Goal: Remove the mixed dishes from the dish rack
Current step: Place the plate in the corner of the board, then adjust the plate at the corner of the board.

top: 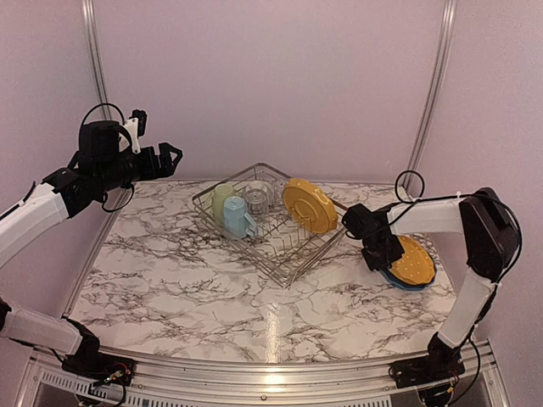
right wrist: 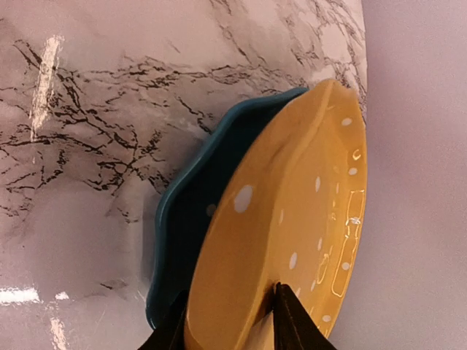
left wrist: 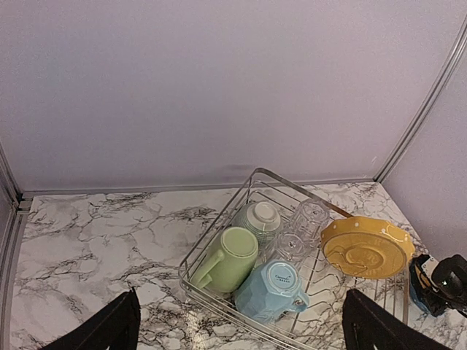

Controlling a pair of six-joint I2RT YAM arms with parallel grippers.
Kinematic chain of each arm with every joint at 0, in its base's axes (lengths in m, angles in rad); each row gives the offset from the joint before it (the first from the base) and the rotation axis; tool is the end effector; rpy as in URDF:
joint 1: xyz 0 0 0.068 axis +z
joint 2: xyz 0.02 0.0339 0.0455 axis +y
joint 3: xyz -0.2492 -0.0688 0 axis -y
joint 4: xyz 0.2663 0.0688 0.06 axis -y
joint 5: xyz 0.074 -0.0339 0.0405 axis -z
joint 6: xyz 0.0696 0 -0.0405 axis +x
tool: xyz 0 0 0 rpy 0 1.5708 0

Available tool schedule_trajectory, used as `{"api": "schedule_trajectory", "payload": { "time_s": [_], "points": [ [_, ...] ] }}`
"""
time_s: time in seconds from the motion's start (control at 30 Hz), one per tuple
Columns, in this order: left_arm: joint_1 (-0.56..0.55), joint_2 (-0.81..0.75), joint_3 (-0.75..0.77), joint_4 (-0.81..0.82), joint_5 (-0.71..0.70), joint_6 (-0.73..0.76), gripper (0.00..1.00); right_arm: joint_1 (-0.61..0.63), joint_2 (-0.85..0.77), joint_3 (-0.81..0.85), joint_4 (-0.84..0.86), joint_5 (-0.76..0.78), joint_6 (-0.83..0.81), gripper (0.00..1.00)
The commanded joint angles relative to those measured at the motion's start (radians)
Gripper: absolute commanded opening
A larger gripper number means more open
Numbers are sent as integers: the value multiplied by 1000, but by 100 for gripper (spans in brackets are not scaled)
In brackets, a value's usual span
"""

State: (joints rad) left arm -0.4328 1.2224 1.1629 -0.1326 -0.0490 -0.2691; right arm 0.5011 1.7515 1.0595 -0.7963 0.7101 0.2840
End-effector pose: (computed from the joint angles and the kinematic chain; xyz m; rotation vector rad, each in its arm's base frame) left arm 0.3148 -0.1417 0.3644 0.1101 1.7827 -0.4649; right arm 0.3012 0.1132 0.1086 -0.2481 2.6526 -0.8705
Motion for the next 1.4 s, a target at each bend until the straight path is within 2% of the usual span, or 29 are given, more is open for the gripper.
{"api": "schedule_trajectory", "payload": {
  "time_s": [0.0, 0.27, 0.6, 0.9, 0.97, 1.17, 1.37],
  "points": [
    [2, -20, 6, -4, 5, 4, 99, -3, 9, -7, 70, -88, 18, 34],
    [0, -18, 6, -4, 4, 6, 99, -3, 4, -18, 87, -126, 12, 43],
    [1, -14, 6, -5, 5, 6, 99, -3, -75, -15, 86, -231, -6, 66],
    [1, -11, 7, -6, 8, 5, 99, -4, -134, -25, 87, -315, -28, 71],
    [2, -8, 7, -5, 9, 5, 99, -20, -148, -32, 100, -336, -35, 69],
    [0, -10, 6, -5, 7, 5, 99, -94, -176, -69, 157, -427, -68, 49],
    [2, -7, 6, -4, 14, 3, 99, -108, -167, -94, 175, -436, -86, 23]
  ]
}}
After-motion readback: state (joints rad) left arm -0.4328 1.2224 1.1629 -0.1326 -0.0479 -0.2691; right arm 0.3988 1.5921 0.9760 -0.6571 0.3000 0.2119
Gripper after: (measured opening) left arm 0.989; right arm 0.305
